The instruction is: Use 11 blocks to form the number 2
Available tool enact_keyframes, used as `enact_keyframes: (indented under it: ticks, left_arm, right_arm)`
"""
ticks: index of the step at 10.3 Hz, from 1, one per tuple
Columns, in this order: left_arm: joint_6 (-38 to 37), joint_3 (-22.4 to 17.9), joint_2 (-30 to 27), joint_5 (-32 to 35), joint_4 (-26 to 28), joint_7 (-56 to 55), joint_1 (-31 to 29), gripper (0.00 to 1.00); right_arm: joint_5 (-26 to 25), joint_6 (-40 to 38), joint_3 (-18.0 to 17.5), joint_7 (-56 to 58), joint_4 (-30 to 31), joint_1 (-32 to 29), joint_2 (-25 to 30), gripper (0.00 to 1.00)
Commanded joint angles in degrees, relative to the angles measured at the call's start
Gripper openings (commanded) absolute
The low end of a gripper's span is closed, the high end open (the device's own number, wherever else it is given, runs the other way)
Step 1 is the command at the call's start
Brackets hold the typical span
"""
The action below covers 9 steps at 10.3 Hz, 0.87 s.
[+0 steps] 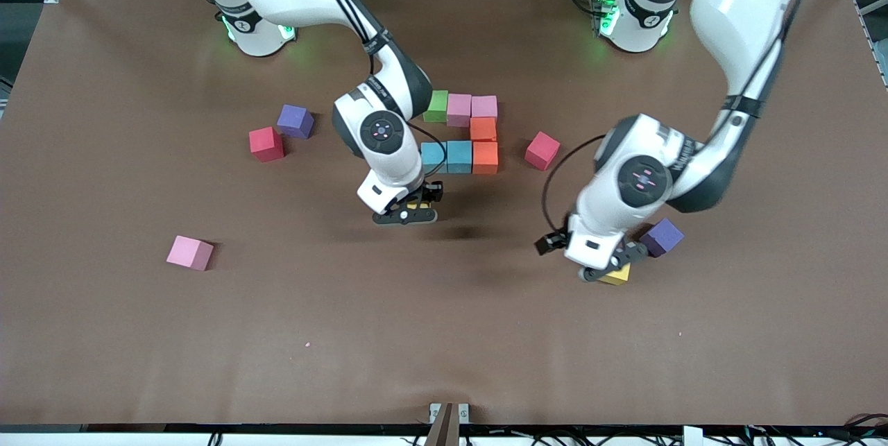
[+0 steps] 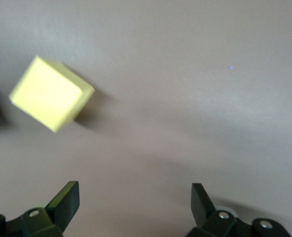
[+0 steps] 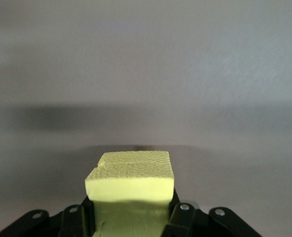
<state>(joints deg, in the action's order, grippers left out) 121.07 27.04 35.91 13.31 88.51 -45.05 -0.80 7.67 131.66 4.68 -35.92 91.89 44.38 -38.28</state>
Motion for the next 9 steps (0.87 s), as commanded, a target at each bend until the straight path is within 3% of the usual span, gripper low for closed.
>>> enact_keyframes:
  ticks: [1, 5, 9]
  left_arm:
    - [-1.10, 0.47, 2.49, 0.49, -1.50, 13.70, -2.45, 1.00]
    - [-0.58, -3.92, 4.69, 0.84, -2.38, 34.73, -2.72, 1.00]
    - [-0.05, -4.28, 6.18, 1.97, -2.38, 38.88, -1.93, 1.00]
  right_arm:
    - [0.15, -0.79, 0.42, -4.93, -1.98, 1.76, -2.23, 0.48]
    - [-0.02, -0.70, 0.42, -7.50, -2.42, 3.96, -3.64, 0.47]
    - [-1.86, -0.44, 0.51, -6.80, -2.33, 5.37, -4.52, 0.48]
